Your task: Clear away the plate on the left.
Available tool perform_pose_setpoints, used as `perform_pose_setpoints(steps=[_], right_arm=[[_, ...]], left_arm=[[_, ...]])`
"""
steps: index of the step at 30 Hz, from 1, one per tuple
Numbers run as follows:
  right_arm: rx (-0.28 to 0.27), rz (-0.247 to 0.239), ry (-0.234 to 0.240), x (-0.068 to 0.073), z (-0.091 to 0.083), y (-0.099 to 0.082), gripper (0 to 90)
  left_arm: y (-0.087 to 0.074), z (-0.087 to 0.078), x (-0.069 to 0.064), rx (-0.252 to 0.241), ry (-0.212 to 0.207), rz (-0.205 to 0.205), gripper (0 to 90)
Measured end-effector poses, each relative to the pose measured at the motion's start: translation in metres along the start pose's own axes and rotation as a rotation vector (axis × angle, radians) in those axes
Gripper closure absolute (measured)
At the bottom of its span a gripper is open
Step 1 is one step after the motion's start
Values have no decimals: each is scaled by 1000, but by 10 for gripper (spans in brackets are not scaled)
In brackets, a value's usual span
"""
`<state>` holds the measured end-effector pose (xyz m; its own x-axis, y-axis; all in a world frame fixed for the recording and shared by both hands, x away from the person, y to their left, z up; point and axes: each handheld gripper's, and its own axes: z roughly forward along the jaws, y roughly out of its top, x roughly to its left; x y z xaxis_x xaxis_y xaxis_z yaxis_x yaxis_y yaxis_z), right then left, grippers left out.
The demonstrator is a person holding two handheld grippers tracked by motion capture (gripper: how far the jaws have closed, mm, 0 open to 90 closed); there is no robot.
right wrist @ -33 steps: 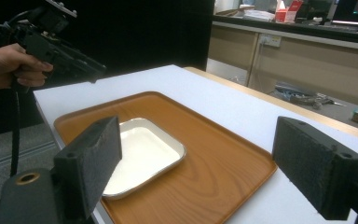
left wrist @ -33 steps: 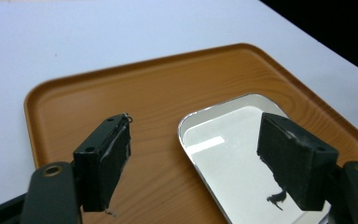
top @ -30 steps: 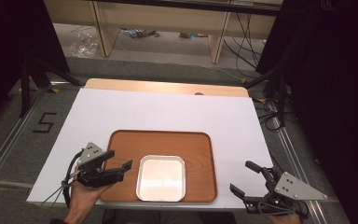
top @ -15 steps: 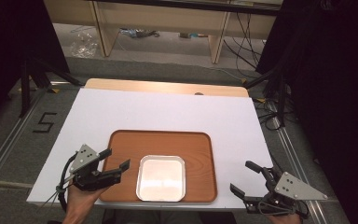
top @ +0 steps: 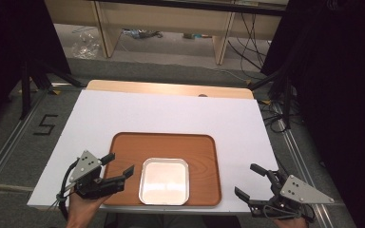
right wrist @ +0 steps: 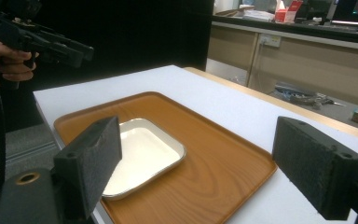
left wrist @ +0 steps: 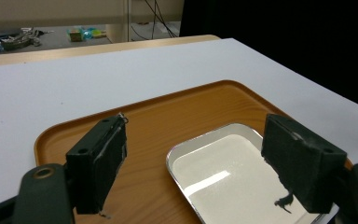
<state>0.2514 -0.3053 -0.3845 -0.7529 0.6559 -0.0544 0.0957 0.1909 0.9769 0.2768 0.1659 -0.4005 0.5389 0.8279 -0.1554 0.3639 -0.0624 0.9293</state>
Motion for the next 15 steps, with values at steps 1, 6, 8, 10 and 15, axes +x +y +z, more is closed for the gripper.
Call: perform_pose_setpoints(steps=[1, 6, 8, 10, 15], right_arm=[[0, -1, 0, 0, 0, 0, 165], [0, -1, -1, 0, 0, 0, 166], [-1, 0, -2, 0, 0, 0, 165], [-2, 0, -3, 0, 0, 0, 165], [0, -1, -1, 0, 0, 0, 165]], left_arm=[[0, -1, -1, -4, 1, 3, 217], [-1, -5, -5, -19, -4, 12, 217], [-1, -8, -9, -32, -12, 9, 219], [-1, -9, -9, -32, -19, 5, 219], [-1, -14, -14, -42, -32, 6, 218]])
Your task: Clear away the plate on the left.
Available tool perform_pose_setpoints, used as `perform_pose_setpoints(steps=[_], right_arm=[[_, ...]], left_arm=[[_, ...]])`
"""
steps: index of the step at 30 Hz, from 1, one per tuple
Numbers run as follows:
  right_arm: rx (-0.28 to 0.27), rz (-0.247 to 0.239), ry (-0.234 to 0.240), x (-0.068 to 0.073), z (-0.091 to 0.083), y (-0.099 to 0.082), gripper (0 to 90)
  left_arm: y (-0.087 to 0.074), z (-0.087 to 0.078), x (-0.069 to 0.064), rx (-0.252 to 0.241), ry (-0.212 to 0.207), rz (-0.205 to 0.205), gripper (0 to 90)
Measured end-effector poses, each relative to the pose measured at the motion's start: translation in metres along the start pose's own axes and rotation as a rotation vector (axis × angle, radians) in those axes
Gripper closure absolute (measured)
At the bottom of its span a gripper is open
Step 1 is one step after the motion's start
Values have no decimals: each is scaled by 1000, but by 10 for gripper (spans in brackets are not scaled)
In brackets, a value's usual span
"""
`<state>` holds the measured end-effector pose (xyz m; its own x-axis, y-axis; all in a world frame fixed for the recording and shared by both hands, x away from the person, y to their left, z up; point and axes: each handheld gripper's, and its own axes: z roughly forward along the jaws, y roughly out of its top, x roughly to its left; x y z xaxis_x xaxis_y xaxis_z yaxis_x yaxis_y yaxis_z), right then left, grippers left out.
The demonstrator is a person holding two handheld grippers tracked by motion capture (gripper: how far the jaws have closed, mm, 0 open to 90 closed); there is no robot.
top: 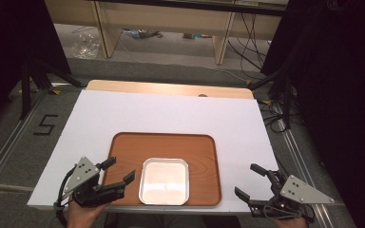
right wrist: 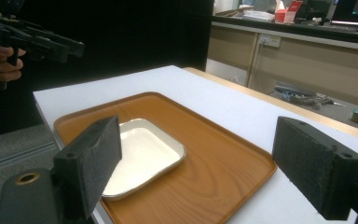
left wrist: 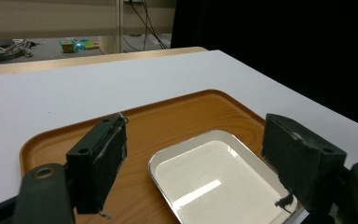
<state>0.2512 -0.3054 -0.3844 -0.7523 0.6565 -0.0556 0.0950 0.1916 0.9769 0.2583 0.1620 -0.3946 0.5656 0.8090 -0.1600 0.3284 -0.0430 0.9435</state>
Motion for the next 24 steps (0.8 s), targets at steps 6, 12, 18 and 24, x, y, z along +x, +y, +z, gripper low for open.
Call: perform_pose_setpoints(steps=[6, 12, 18, 24], right_arm=[[1, 0, 3, 0, 0, 0, 165], [0, 1, 0, 0, 0, 0, 164], [1, 0, 4, 0, 0, 0, 164], [1, -1, 4, 0, 0, 0, 164]], left_arm=[[0, -6, -7, -12, 5, 29, 214], [-1, -8, -12, -23, 0, 39, 205], [-1, -8, -16, -18, -7, 55, 192], [-2, -7, -16, -14, -8, 59, 189]])
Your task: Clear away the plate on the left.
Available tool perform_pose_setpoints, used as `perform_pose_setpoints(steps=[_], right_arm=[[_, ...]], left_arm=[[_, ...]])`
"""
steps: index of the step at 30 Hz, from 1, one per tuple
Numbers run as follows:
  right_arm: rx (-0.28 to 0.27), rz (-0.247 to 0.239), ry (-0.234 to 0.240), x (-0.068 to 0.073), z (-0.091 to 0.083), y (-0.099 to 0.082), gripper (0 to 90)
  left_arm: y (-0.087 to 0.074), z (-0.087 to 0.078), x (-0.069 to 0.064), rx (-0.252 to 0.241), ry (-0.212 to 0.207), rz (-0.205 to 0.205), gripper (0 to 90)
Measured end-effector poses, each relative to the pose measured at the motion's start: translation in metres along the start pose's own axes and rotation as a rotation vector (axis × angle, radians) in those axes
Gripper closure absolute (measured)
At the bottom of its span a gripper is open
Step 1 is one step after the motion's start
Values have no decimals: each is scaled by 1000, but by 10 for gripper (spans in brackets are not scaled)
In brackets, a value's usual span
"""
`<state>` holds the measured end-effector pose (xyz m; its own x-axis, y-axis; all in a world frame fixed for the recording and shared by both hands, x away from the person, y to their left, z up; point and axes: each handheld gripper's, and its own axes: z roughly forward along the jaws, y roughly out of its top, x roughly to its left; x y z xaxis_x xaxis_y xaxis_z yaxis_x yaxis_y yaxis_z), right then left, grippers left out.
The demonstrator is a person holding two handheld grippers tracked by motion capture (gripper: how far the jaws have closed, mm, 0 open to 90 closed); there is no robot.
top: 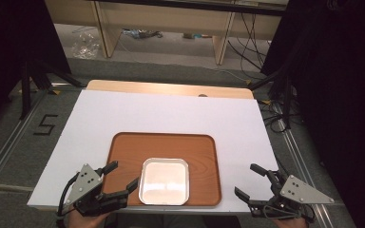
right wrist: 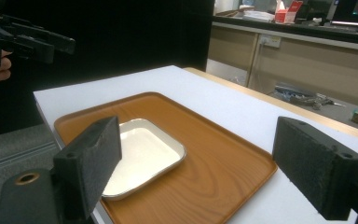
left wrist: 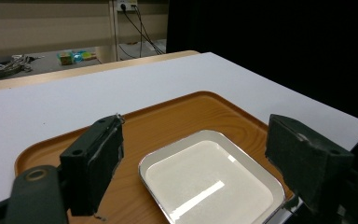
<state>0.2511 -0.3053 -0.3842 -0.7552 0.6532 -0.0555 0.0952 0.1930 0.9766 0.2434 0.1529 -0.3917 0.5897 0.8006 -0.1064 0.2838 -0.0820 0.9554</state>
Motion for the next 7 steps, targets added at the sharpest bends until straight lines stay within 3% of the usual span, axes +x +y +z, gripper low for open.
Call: perform_pose_setpoints(steps=[7], right_arm=[[1, 1, 1, 0, 0, 0, 164]], left_arm=[[0, 1, 1, 8, 0, -9, 187]])
